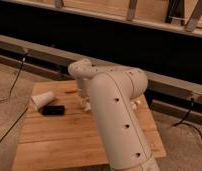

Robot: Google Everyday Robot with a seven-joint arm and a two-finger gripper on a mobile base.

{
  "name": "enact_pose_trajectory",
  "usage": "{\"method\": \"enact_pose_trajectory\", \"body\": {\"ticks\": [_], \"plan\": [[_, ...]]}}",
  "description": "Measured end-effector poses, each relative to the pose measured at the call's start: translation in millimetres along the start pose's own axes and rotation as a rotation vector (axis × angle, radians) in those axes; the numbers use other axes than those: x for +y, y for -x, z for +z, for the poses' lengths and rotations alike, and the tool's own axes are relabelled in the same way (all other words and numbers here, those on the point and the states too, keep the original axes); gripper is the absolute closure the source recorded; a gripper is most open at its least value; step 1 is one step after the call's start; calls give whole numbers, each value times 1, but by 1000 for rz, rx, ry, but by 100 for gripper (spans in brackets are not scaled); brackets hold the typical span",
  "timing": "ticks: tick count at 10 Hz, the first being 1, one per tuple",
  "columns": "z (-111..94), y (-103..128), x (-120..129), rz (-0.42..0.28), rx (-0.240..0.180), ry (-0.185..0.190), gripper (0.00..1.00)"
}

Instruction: Wipe the white sponge on the table

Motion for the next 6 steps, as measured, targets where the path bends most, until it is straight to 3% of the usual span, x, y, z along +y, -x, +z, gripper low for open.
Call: {"method": "enact_pose_trajectory", "body": {"ticks": [3,6], "plan": [[0,0,0,0,0,0,24],[0,0,0,0,0,0,20]]}}
